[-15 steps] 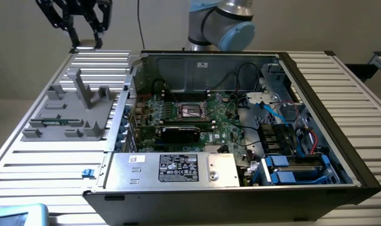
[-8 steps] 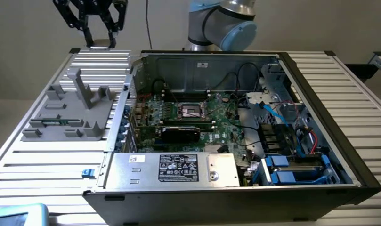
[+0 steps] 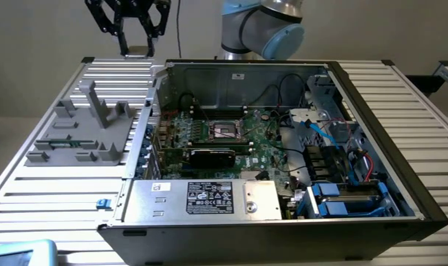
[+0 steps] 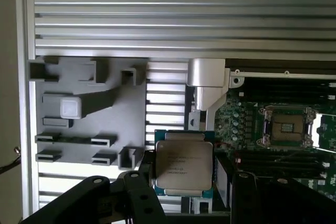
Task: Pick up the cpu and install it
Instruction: 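Pick up the cpu and move it towards the insertion slot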
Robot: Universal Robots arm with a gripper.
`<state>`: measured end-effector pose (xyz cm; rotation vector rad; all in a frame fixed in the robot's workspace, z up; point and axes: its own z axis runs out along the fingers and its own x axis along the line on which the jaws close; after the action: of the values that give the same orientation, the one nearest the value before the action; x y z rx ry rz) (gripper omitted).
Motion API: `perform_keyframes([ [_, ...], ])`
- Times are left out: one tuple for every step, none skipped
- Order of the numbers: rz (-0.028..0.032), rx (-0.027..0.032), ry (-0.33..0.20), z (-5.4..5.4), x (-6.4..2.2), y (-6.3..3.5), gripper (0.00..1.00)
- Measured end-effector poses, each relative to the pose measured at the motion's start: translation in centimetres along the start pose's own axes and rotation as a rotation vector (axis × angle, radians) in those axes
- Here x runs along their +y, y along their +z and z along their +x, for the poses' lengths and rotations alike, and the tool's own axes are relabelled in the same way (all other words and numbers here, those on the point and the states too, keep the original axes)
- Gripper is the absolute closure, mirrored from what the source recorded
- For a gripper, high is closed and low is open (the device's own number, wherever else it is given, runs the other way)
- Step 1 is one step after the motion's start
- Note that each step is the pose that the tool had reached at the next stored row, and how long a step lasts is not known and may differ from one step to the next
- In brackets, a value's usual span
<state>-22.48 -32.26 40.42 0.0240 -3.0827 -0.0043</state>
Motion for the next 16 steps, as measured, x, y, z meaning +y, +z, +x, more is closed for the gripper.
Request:
perform_keyframes([
  [0.0000, 0.0000, 0.000, -0.4, -0.01, -0.03, 0.45],
  [0.0000, 0.0000, 0.000, -0.9, -0.02, -0.06, 0.45],
  [0.0000, 0.0000, 0.000, -1.4, -0.02, -0.08, 0.45],
  [0.0000, 0.0000, 0.000, -1.8, -0.03, -0.11, 0.45],
  [0.0000, 0.0000, 0.000, -2.3, -0.04, -0.14, 0.45],
  [-0.0001, 0.0000, 0.000, -2.7, -0.05, -0.16, 0.45],
  [-0.0001, 0.0000, 0.000, -3.2, -0.05, -0.19, 0.45],
  [-0.0001, 0.0000, 0.000, -3.6, -0.06, -0.22, 0.45],
  [-0.0001, 0.0001, 0.000, -4.1, -0.06, -0.25, 0.45],
  [-0.0001, 0.0000, 0.000, -4.6, -0.07, -0.27, 0.45],
  [-0.0001, 0.0000, 0.000, -5.0, -0.08, -0.30, 0.45],
  [-0.0002, -0.0001, 0.000, -5.4, -0.09, -0.32, 0.45],
  [-0.0001, 0.0001, 0.000, -5.9, -0.10, -0.35, 0.45],
  [-0.0001, 0.0000, 0.000, -6.4, -0.11, -0.38, 0.45],
  [-0.0001, 0.0000, 0.000, -6.8, -0.11, -0.40, 0.45],
  [-0.0001, 0.0000, 0.000, -7.3, -0.13, -0.43, 0.45],
])
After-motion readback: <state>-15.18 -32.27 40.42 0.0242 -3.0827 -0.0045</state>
